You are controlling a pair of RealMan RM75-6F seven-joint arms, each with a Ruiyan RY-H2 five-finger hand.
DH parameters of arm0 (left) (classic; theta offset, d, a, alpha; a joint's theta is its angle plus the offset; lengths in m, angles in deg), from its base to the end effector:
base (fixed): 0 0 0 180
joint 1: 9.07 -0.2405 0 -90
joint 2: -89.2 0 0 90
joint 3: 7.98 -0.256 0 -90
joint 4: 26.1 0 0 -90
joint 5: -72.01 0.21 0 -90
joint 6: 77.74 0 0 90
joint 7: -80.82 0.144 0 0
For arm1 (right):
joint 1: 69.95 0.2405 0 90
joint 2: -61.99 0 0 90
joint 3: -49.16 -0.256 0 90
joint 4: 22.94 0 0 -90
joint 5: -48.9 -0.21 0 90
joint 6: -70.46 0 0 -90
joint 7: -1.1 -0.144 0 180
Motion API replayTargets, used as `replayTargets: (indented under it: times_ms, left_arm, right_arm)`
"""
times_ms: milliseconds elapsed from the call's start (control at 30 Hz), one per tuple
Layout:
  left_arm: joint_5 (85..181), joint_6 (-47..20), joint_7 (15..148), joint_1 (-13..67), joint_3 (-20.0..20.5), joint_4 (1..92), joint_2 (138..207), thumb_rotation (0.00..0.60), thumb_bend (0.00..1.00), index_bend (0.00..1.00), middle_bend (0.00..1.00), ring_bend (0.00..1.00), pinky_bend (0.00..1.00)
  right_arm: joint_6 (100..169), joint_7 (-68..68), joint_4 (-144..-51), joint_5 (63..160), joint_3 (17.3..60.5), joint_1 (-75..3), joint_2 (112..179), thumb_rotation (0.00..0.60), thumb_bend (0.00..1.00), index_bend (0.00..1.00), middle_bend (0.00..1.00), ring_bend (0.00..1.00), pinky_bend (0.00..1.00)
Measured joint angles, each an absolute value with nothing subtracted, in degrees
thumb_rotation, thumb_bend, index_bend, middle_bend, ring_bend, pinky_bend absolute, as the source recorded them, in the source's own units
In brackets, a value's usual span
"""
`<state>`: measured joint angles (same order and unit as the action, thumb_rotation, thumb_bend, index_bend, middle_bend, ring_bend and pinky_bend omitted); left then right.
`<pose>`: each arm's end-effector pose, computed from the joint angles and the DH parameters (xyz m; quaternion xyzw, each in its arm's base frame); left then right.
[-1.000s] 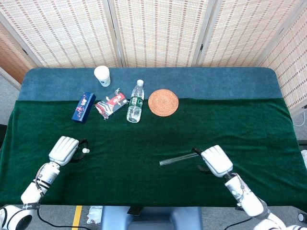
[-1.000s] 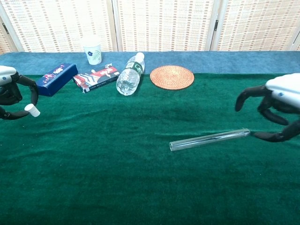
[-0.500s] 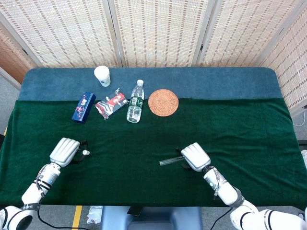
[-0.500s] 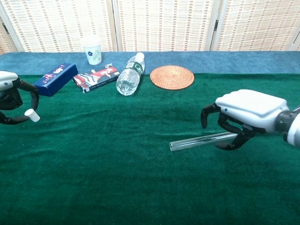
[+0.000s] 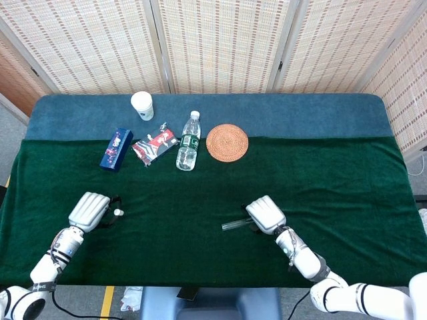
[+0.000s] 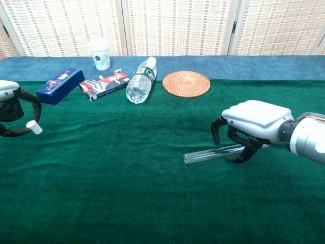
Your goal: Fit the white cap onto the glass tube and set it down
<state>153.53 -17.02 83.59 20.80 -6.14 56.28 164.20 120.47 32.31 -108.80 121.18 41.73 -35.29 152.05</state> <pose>-0.2556 0.3002 0.0590 -0.7443 -0.3654 -0.3377 0.4455 -0.1746 -0.2944 -0.0431 0.8169 -0.3083 0.2882 0.3931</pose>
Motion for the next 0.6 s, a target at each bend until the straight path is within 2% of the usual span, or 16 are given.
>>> replayTargets:
  times_ms: [467, 600]
  left_arm:
    - [152.90, -17.90, 83.69, 20.89, -6.02, 55.76, 164.37, 0.600, 0.44, 0.57, 0.98, 0.86, 0.76]
    - [152.84, -17.92, 83.57, 20.78, -6.06, 55.62, 164.37, 0.600, 0.44, 0.57, 0.98, 0.86, 0.76]
  right_arm:
    - [120.79, 33.43, -107.56, 118.19, 42.45, -32.95, 153.43, 0.534, 0.34, 0.50, 0.88, 1.00, 0.96]
    - [120.76, 33.89, -107.52, 117.26, 42.70, -32.47, 153.58, 0.535, 0.40, 0.53, 0.88, 1.00, 0.96]
